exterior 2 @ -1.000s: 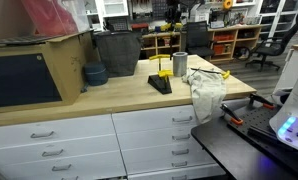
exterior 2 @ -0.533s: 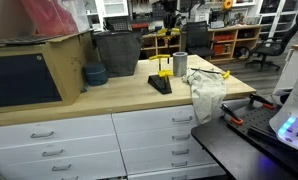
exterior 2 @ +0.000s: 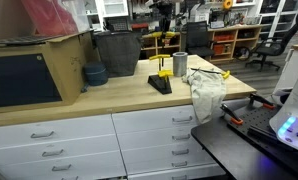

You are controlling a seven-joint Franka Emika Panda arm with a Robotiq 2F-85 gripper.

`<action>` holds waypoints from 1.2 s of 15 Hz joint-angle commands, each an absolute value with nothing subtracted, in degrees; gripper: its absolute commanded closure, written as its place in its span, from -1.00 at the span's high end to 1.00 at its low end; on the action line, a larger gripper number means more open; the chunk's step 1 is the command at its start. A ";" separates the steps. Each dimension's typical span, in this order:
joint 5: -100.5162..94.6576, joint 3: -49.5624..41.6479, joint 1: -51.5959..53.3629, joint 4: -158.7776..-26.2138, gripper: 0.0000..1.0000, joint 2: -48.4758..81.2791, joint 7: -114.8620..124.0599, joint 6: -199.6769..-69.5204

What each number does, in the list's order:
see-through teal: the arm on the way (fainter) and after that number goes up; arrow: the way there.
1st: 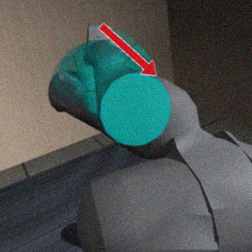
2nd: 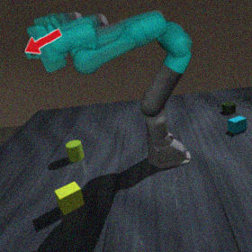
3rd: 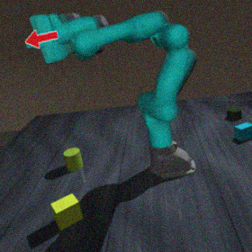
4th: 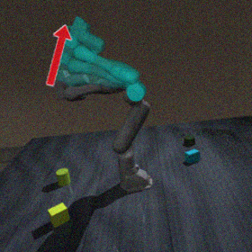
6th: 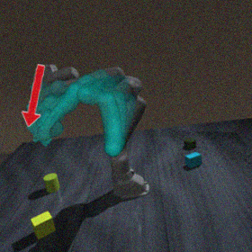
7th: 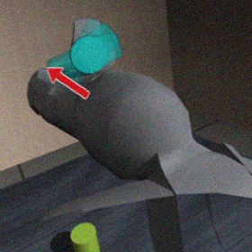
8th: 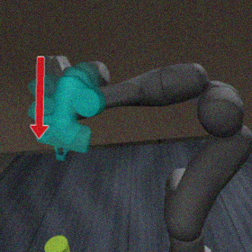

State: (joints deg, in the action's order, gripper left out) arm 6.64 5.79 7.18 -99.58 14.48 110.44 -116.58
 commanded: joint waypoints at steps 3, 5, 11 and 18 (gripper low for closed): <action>7.91 5.27 8.85 -96.53 -0.89 18.03 111.24 -117.63; 7.67 5.25 9.41 -96.31 -0.89 18.95 111.38 -117.88; 6.56 4.96 10.94 -96.17 -0.89 20.67 111.67 -119.49; 3.98 3.88 12.06 -96.41 -0.89 21.53 112.22 -119.54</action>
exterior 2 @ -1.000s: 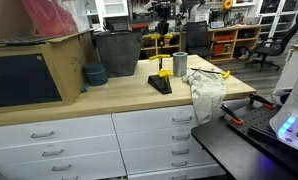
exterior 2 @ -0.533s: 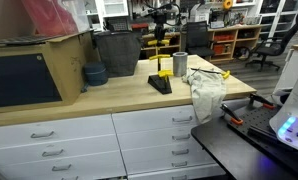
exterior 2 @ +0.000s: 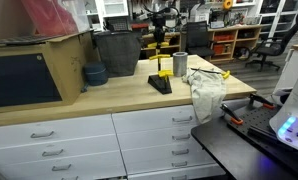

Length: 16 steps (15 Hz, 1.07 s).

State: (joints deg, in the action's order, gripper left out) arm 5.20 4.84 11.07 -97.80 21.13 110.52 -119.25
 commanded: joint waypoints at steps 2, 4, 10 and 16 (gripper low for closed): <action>3.90 3.86 12.06 -96.47 -0.89 21.70 112.07 -119.62; 4.20 4.00 12.06 -96.57 -0.89 21.63 111.96 -119.80; 5.60 4.35 11.67 -97.10 -0.89 21.26 111.40 -119.70; 6.54 4.37 11.54 -97.70 -0.89 21.12 111.15 -119.81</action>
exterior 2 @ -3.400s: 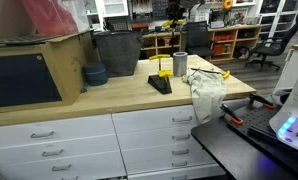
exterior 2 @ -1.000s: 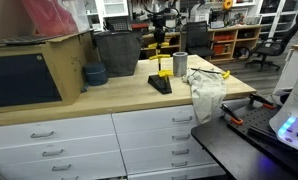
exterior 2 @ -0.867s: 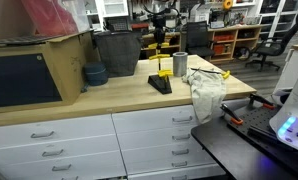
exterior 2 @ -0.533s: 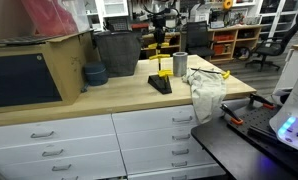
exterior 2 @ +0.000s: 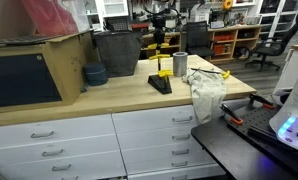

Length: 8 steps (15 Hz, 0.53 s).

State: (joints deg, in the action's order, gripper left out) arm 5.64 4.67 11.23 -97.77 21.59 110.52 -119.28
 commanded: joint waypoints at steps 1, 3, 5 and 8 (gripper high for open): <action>6.35 4.30 11.56 -97.68 -0.89 21.15 111.15 -119.85; 4.96 3.88 11.85 -97.81 -0.89 21.01 111.50 -120.17; 3.97 3.68 12.02 -98.05 -0.89 20.91 111.53 -120.41; 2.27 3.46 12.29 -98.53 -0.89 20.73 111.72 -120.79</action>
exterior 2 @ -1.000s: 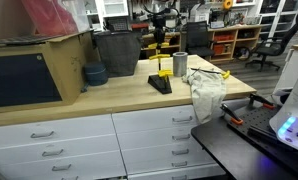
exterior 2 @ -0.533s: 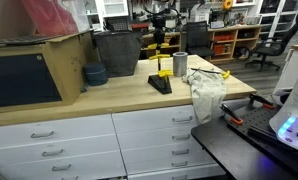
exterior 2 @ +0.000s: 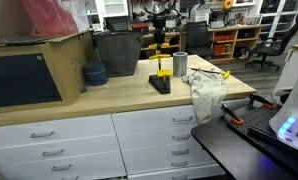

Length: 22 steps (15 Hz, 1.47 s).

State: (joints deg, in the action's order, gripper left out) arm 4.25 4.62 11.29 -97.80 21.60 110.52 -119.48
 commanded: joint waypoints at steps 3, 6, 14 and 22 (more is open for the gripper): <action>0.55 3.43 12.74 -98.92 -0.89 20.52 111.93 -121.12; -0.78 3.56 13.42 -99.47 -0.89 20.35 111.90 -121.46; -2.09 4.08 14.39 -104.45 -0.89 18.44 111.52 -125.03; -0.60 3.44 13.02 -111.63 -0.89 13.84 114.67 -128.36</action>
State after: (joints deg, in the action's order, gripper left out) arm -1.37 4.11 13.46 -105.58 17.90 111.93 -125.95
